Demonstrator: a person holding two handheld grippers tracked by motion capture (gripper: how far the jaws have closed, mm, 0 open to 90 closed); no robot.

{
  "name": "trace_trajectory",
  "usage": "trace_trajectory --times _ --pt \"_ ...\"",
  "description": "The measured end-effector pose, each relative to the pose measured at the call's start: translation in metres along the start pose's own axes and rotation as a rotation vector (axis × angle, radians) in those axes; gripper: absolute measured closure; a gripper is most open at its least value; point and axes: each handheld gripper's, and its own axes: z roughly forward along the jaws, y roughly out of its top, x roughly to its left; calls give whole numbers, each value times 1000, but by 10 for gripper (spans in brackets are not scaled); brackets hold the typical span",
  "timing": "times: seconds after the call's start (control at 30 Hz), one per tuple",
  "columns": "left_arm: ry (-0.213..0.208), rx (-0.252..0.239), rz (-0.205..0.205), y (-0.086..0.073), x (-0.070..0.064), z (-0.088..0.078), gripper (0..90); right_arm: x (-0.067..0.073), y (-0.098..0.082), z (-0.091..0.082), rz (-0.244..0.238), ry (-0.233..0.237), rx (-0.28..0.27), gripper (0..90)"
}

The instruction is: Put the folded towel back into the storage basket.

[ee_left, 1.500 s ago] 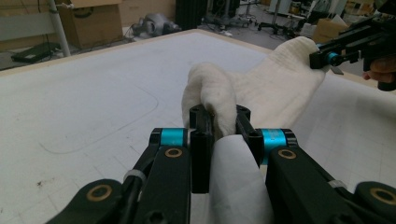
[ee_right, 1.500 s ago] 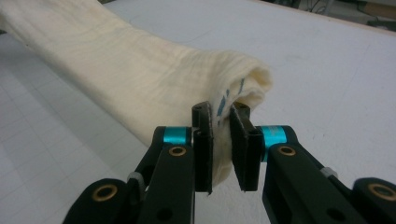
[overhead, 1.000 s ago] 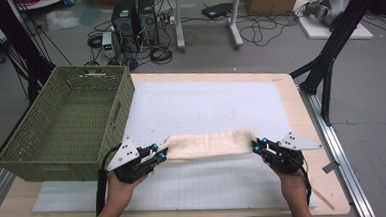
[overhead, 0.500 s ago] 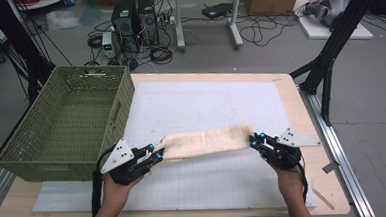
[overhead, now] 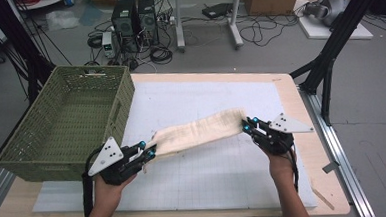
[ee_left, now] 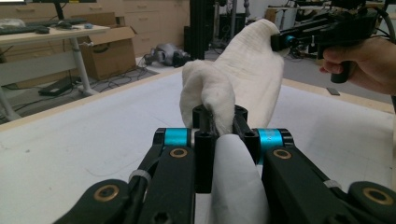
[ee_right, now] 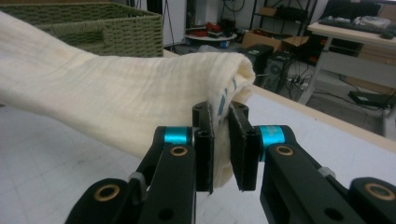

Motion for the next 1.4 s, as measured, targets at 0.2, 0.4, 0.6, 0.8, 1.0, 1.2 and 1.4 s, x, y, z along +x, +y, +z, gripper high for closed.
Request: trace_trajectory --times 0.2,0.4,0.6,0.8,1.0,1.2,1.4 --pt "22 -23 1 5 3 -9 820 -1 18 20 -18 7 -9 810" --pt "49 -40 -1 9 5 -18 820 0 38 38 -35 21 -14 810" --pt "76 -61 -2 14 7 -29 821 3 58 57 -48 36 -21 810" --pt "100 -71 0 16 9 -36 821 7 78 76 -62 46 -33 810" --pt "122 -81 2 18 12 -44 821 11 94 94 -80 58 -43 811" --pt "151 -97 -2 19 16 -54 822 18 110 117 -97 81 -41 811" --pt "186 -114 -1 21 20 -68 822 29 126 141 -117 100 -41 811"
